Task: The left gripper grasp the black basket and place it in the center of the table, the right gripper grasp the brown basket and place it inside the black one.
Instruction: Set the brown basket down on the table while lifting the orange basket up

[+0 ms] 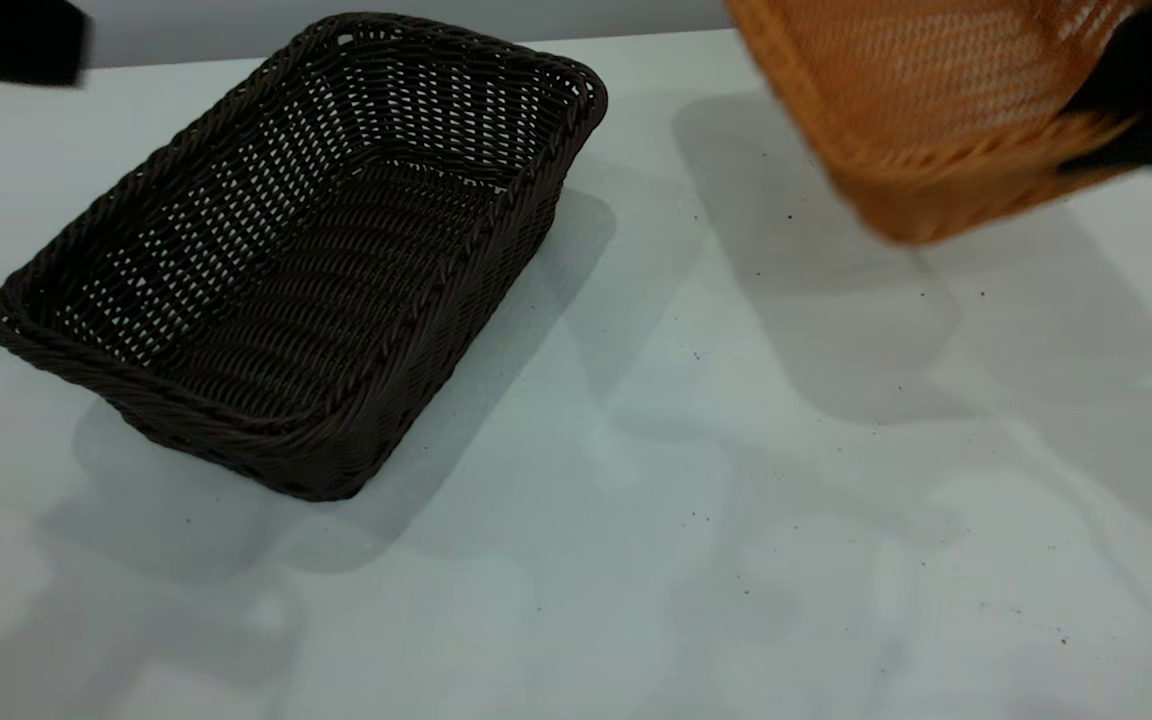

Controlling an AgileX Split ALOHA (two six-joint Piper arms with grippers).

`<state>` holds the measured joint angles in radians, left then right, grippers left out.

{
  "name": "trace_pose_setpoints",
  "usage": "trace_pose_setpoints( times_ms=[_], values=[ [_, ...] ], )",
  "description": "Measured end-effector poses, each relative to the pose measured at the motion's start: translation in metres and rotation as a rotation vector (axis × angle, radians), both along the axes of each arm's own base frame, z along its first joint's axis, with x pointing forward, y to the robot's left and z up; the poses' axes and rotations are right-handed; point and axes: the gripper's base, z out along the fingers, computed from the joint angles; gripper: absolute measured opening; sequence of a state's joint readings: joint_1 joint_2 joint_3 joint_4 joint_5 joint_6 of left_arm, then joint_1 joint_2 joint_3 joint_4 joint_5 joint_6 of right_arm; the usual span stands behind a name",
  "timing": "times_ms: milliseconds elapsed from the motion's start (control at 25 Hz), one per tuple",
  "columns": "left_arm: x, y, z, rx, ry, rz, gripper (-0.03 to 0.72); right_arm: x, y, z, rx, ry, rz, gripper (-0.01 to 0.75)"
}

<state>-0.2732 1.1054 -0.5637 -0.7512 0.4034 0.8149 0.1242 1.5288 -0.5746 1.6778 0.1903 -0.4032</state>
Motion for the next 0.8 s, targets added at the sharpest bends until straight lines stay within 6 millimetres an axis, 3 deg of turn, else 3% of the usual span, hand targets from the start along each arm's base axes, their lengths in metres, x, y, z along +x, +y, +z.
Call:
trace_pose_setpoints(
  times_ms=[200, 480, 680, 800],
  values=[
    [0.013, -0.017, -0.02, 0.038, 0.019, -0.012, 0.373, 0.005, -0.021, 0.031, -0.052, -0.162, 0.115, 0.108],
    [0.024, -0.054, -0.048, 0.061, 0.028, -0.002, 0.373, 0.022, -0.036, 0.064, -0.09, -0.296, 0.316, 0.107],
    [0.033, -0.084, -0.062, 0.083, 0.015, -0.037, 0.373, 0.031, -0.029, 0.089, -0.135, -0.361, 0.495, 0.107],
    [0.044, -0.096, -0.068, 0.069, 0.006, 0.01, 0.373, 0.038, -0.031, 0.103, -0.173, -0.4, 0.507, 0.107]
  ],
)
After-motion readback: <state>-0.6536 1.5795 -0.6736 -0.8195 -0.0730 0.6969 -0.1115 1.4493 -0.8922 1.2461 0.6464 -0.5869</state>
